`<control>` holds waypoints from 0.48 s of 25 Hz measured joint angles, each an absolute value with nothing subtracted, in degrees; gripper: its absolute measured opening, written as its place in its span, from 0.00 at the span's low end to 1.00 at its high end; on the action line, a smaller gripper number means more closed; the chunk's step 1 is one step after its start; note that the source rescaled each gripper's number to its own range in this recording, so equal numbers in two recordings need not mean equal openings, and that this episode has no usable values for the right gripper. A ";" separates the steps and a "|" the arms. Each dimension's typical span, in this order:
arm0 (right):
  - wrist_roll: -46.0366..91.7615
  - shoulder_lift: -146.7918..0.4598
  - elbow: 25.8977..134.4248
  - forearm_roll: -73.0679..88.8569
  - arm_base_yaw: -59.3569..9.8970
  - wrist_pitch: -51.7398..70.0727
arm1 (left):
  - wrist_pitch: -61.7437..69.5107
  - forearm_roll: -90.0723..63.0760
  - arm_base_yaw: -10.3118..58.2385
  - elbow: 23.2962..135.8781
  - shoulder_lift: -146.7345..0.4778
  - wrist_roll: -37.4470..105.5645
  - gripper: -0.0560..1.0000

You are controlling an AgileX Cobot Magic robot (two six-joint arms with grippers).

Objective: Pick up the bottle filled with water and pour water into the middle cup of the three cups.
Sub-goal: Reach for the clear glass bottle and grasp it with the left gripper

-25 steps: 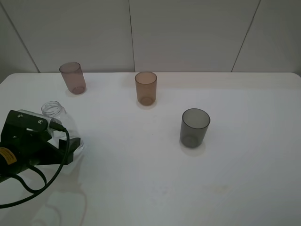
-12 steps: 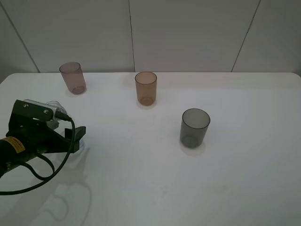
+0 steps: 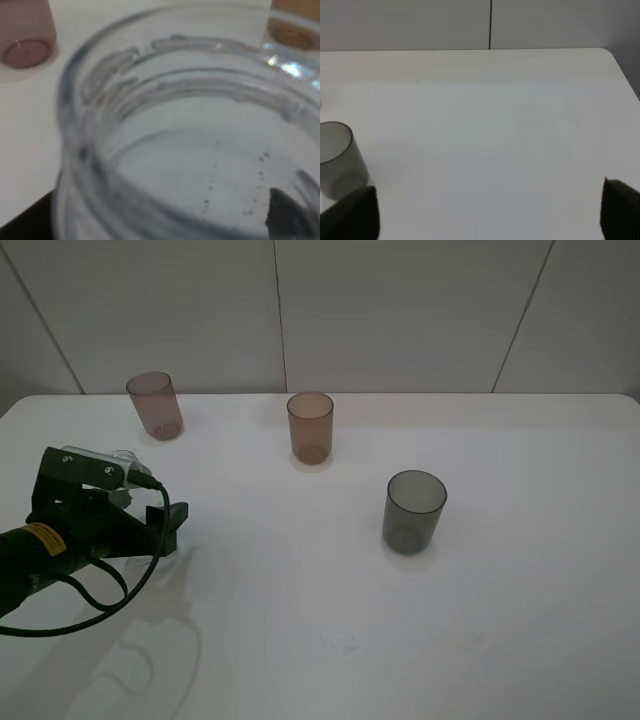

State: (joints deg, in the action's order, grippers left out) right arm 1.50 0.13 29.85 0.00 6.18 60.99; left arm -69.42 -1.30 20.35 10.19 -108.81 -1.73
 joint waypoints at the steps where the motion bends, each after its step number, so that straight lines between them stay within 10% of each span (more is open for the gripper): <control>1: 1.50 0.13 29.85 0.00 6.18 60.99 | -69.42 -1.30 20.35 10.33 -109.37 -1.73 1.00; 8: 1.50 0.13 29.85 0.00 6.18 60.99 | -69.42 -1.30 20.35 11.37 -109.90 -1.73 0.96; 9: 1.50 0.13 29.85 0.00 6.18 60.99 | -69.42 -1.30 20.35 11.37 -109.90 -1.73 0.84; 12: 1.50 0.13 29.85 0.00 6.18 60.99 | -69.42 -1.30 20.35 11.37 -109.90 -1.81 0.05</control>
State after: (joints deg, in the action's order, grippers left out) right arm 1.50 0.13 29.85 0.00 6.18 60.99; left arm -69.42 -1.30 20.35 11.37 -109.90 -1.81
